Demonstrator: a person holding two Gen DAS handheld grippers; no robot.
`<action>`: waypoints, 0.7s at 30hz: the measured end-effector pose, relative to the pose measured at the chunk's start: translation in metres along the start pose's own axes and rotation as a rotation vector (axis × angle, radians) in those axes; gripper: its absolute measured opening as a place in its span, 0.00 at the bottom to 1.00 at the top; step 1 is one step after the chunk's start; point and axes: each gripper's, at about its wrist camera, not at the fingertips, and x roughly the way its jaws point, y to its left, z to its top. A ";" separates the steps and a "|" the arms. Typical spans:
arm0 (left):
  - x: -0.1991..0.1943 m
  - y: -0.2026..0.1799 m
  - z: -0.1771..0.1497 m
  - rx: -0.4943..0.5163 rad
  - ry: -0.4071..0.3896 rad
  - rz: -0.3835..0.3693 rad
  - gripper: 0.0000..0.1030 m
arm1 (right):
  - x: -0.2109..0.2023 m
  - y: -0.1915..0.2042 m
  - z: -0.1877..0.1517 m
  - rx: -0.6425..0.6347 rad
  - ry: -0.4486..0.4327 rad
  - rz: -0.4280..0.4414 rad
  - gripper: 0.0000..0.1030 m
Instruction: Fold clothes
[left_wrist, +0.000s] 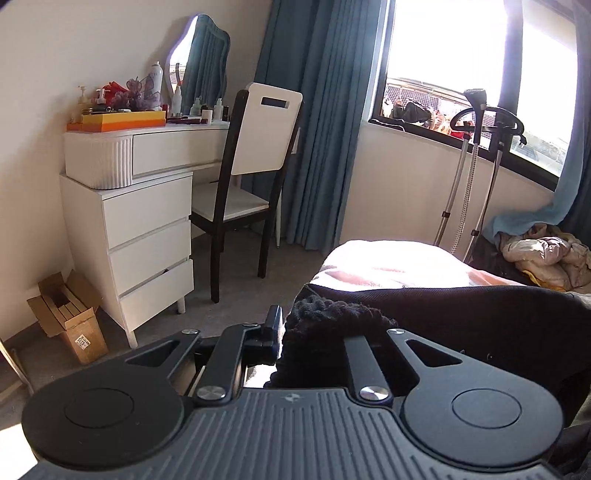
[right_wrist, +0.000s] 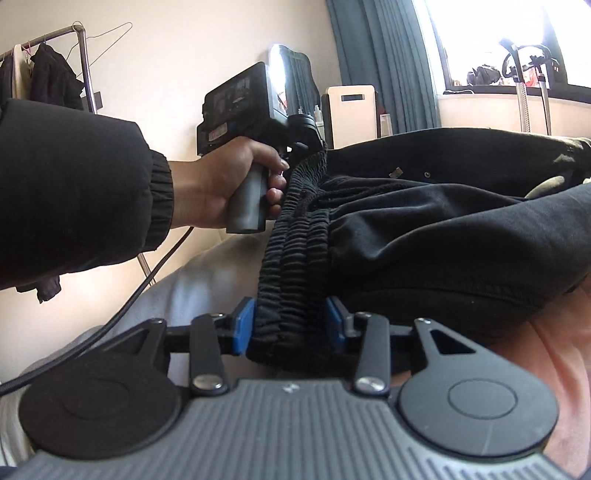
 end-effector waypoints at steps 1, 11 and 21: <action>-0.007 -0.002 0.001 0.028 -0.002 0.028 0.58 | -0.005 -0.003 0.004 0.008 0.002 -0.011 0.70; -0.134 -0.018 -0.019 0.172 -0.083 -0.011 0.73 | -0.125 -0.048 0.023 0.048 -0.108 -0.222 0.87; -0.270 -0.097 -0.070 0.170 -0.161 -0.243 0.77 | -0.262 -0.100 -0.004 -0.042 -0.222 -0.470 0.88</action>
